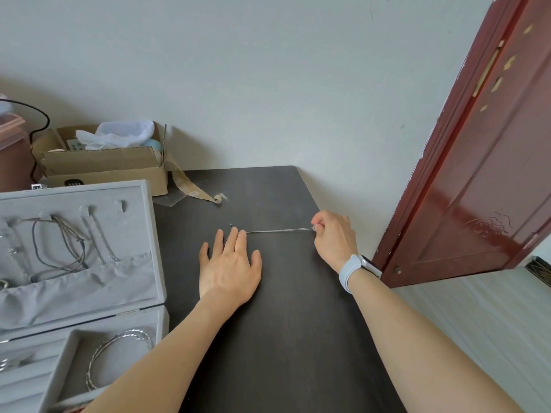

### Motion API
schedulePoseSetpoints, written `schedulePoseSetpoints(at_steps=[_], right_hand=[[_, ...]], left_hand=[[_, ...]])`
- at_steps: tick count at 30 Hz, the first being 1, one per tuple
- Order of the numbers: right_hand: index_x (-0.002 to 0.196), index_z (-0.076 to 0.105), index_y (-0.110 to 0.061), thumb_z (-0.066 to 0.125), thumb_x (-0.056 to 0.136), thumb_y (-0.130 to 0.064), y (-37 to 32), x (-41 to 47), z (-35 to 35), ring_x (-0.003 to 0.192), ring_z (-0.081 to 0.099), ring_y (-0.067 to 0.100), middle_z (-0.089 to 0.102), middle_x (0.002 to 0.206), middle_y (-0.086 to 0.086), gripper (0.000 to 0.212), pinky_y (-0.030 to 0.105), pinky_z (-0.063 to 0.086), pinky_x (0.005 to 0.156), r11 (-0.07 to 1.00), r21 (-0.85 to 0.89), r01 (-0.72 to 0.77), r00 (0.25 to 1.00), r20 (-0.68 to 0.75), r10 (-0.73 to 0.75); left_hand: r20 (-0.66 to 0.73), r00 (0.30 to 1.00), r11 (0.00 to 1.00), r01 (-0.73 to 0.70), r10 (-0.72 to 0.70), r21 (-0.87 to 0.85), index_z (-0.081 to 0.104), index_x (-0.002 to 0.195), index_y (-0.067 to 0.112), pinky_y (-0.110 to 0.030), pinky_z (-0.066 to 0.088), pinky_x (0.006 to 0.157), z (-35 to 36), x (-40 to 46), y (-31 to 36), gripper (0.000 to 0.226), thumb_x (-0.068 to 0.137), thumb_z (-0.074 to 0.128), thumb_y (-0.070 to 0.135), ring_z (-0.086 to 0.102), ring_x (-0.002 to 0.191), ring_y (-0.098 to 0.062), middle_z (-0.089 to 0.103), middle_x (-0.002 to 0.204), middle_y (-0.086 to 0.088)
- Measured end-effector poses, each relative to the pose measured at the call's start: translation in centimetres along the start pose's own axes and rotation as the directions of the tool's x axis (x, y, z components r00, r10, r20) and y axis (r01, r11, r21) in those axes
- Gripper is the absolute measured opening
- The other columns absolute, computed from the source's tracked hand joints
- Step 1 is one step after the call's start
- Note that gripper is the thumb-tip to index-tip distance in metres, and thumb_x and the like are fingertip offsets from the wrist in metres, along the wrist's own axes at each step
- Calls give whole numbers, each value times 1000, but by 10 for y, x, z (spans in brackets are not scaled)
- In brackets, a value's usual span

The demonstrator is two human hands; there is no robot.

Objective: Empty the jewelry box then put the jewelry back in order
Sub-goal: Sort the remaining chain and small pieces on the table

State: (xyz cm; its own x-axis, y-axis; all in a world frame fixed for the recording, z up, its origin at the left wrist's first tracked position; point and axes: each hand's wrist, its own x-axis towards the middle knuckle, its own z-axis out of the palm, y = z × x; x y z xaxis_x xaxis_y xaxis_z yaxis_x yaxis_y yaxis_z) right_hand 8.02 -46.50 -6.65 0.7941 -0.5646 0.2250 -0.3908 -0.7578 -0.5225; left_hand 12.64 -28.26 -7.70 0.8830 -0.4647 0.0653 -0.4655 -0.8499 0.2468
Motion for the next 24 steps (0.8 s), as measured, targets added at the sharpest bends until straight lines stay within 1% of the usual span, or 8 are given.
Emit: schedulePoseSetpoints(at_steps=[2, 6, 8, 10, 12, 14, 21, 24], right_hand=[[103, 57, -12, 38, 90, -4, 0, 3, 1, 109, 40, 29, 53, 113, 10, 24, 39, 37, 85, 997, -73, 2, 1000, 6, -2], [122, 51, -12, 39, 90, -3, -1, 0, 1, 119, 39, 28, 48, 125, 9, 36, 39, 35, 90, 985, -166, 38, 999, -26, -43], [130, 44, -11, 36, 90, -6, -2, -8, 1, 127, 36, 25, 43, 135, 6, 40, 38, 32, 96, 965, -231, 127, 990, -30, -137], [139, 30, -11, 30, 95, -16, -1, -18, 3, 139, 22, 19, 29, 149, 2, 44, 38, 23, 109, 936, -290, 198, 980, 52, -191], [145, 15, -14, 19, 98, -28, -1, -26, 3, 144, 3, 13, 10, 156, -2, 48, 41, 9, 117, 934, -312, 176, 974, 191, -120], [146, 3, -17, 13, 98, -35, -1, -30, 1, 143, -6, 10, -3, 157, -5, 52, 43, 0, 118, 930, -334, 154, 958, 282, -57], [144, -11, -19, 11, 98, -39, -9, -61, -9, 142, -16, 11, -19, 154, -3, 56, 47, -6, 116, 925, -362, 118, 965, 261, -22], [145, -7, -19, 14, 98, -38, -11, -91, -16, 143, -13, 14, -16, 155, -1, 55, 45, -5, 117, 930, -354, 100, 963, 270, -1]], left_hand=[[15, 1000, 1000, -8, 8, 23, 7, 147, 21, -44, 1, 116, 0, 0, 0, 54, 97, 16, 41, -4, 144, -20, 4, 157, 3], [38, 999, 998, -22, 19, 61, 4, 147, 25, -45, 0, 115, 1, 1, 0, 53, 97, 12, 40, -6, 143, -22, 0, 157, 2], [40, 999, 997, -26, 23, 74, 3, 147, 26, -46, 0, 115, 0, 0, 1, 53, 96, 11, 41, -7, 143, -22, -1, 157, 1], [49, 998, 996, -28, 24, 85, 1, 147, 27, -46, -1, 115, 0, 0, 1, 53, 96, 10, 42, -10, 143, -22, -4, 157, 1], [66, 998, 995, -29, 23, 95, 0, 147, 28, -47, -2, 115, 0, 1, 1, 54, 96, 9, 45, -12, 143, -23, -6, 157, 1], [80, 997, 994, -29, 21, 101, -2, 146, 29, -47, -3, 114, 0, 1, 1, 55, 95, 8, 46, -14, 142, -23, -8, 156, 1], [-6, 1000, 986, -9, 11, 166, -7, 146, 28, -56, -8, 111, -8, -14, 7, 55, 97, 12, 44, -20, 140, -28, -14, 155, -2], [-24, 998, 961, -53, 62, 271, 4, 147, 24, -56, -5, 111, -18, -31, 11, 56, 96, 18, 45, -14, 142, -30, -7, 156, -6]])
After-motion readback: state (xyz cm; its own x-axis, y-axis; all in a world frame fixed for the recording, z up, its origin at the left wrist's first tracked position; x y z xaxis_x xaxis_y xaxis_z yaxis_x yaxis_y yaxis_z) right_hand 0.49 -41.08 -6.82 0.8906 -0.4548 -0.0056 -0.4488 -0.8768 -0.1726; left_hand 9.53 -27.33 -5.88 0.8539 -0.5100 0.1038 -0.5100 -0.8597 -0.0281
